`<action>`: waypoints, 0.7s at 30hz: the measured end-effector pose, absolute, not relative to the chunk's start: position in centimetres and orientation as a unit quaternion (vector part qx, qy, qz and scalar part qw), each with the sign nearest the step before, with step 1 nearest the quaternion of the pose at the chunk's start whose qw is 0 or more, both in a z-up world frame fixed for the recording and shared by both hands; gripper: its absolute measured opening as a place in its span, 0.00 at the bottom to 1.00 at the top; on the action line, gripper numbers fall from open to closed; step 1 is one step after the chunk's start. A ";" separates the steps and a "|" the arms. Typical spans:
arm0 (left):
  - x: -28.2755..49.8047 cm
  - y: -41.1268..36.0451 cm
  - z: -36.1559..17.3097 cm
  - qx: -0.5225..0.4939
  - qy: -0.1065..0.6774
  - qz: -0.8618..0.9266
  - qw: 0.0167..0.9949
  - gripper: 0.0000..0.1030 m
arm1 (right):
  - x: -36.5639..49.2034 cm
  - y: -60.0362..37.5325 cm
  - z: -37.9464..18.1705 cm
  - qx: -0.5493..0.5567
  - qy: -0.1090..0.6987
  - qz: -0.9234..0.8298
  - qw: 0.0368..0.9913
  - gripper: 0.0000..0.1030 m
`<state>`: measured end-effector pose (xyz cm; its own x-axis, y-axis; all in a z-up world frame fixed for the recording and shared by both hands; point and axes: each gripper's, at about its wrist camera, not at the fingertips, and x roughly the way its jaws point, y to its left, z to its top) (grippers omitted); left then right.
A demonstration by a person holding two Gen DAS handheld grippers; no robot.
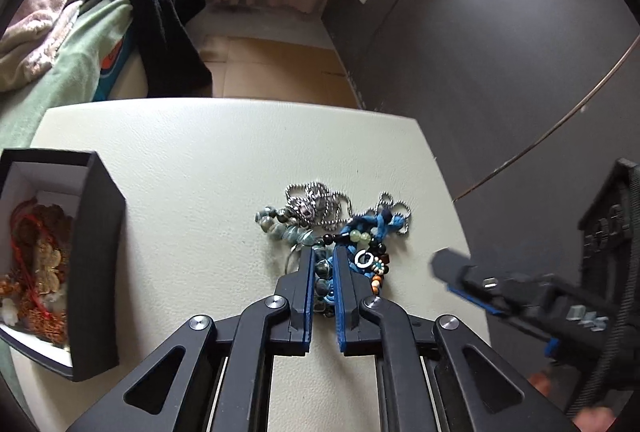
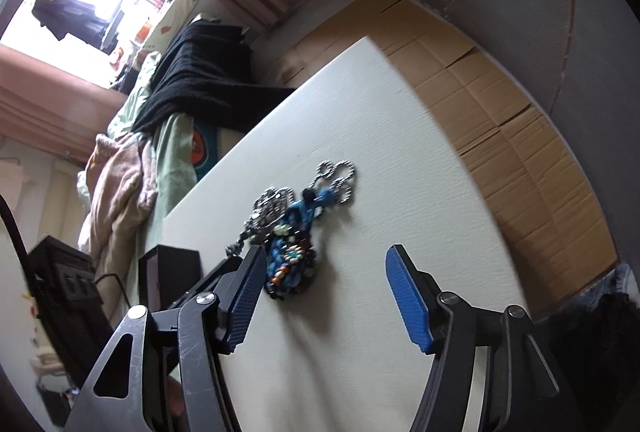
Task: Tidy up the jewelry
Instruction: 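Move the right gripper back to the blue beaded strands, then close the right gripper on a green-and-black bead strand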
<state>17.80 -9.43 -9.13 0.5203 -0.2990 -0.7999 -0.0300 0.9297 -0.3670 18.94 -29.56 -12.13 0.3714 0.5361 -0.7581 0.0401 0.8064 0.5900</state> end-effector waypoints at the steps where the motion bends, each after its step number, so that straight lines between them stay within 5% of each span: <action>1: 17.7 -9.1 -8.9 -0.174 0.479 -0.079 0.856 0.08 | 19.0 -29.3 -12.2 0.268 0.539 0.162 0.782 0.54; 13: 16.4 -7.3 -6.2 -0.196 0.444 -0.094 0.870 0.08 | 20.4 -26.6 -14.0 0.257 0.543 0.171 0.781 0.36; 21: 15.1 -6.0 -5.1 -0.204 0.429 -0.085 0.876 0.08 | 20.7 -26.8 -14.8 0.267 0.540 0.157 0.782 0.13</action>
<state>15.08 -5.99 -5.06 0.6170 -0.3239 -0.7172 -0.0267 0.9022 -0.4305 20.66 -26.76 -14.84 0.3673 0.5345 -0.7612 0.0430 0.8078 0.5879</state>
